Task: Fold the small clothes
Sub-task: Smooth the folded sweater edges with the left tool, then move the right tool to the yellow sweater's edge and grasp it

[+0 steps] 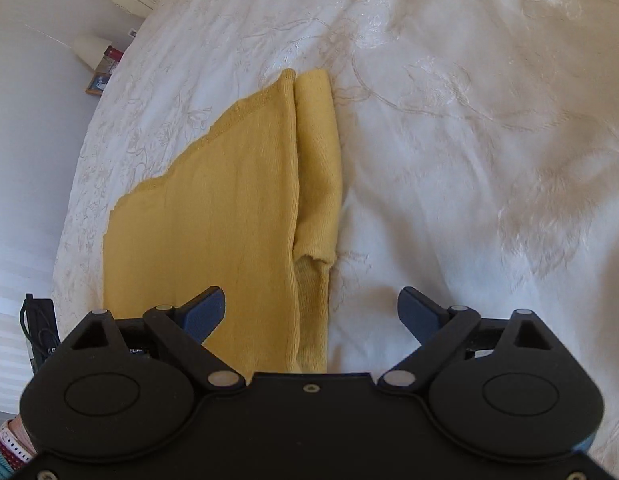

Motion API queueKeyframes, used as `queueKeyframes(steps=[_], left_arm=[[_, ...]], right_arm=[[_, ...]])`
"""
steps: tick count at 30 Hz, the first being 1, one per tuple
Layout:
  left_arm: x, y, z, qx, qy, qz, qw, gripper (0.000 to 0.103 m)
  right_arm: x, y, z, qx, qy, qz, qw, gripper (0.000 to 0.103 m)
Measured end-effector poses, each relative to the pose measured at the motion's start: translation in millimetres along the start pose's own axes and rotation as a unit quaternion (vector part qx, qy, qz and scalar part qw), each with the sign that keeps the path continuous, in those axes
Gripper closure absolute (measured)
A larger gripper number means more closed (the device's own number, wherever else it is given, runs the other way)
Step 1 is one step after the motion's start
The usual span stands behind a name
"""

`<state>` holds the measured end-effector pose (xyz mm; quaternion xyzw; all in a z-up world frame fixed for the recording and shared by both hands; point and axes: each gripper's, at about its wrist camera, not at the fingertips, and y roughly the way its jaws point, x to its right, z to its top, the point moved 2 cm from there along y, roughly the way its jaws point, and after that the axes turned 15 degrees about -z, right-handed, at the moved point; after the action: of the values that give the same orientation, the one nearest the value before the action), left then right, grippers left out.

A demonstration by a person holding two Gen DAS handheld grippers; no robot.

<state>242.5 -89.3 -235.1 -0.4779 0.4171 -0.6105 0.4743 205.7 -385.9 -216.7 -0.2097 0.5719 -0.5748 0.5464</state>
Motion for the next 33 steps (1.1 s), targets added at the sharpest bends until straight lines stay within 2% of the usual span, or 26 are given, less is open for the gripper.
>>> queueKeyframes(steps=[5,12,13,14,16,20,24,28,30,32,33], left_arm=[[0,3,-5,0.004,0.0,0.002,1.0,0.0],[0,-2,-5,0.0,0.006,-0.002,1.0,0.0],[1,-7,-3,-0.002,0.011,-0.004,0.9999,0.002],[4,-12,-2,0.0,0.018,-0.008,0.9998,0.013],[12,-27,3,0.015,0.041,-0.023,0.9988,0.02],[33,-43,36,0.058,0.098,-0.001,0.9935,0.019],[37,-28,81,0.068,0.088,-0.003,0.9938,0.019],[41,-4,113,0.053,0.083,0.024,0.9948,0.019],[39,11,118,0.042,0.083,0.032,0.9952,0.015],[37,19,118,0.045,0.08,0.041,0.9949,0.004],[37,20,118,0.048,0.077,0.042,0.995,0.003]], right_arm=[[-6,22,22,-0.004,-0.015,0.002,1.0,0.009],[-22,40,35,0.002,-0.021,0.039,0.999,0.009],[-24,44,36,0.0,-0.02,0.038,0.999,0.008],[-27,48,37,0.0,-0.02,0.036,0.999,0.008],[-29,50,37,0.004,-0.019,0.037,0.999,0.005],[-29,48,33,0.011,-0.036,0.036,0.999,0.002],[-28,46,32,0.014,-0.049,0.034,0.998,0.001],[-22,45,34,0.008,-0.036,0.041,0.998,0.001],[-19,45,35,0.006,-0.031,0.047,0.998,0.001],[-17,45,35,0.004,-0.026,0.053,0.998,0.001],[-14,45,36,0.003,-0.022,0.057,0.998,0.001]])
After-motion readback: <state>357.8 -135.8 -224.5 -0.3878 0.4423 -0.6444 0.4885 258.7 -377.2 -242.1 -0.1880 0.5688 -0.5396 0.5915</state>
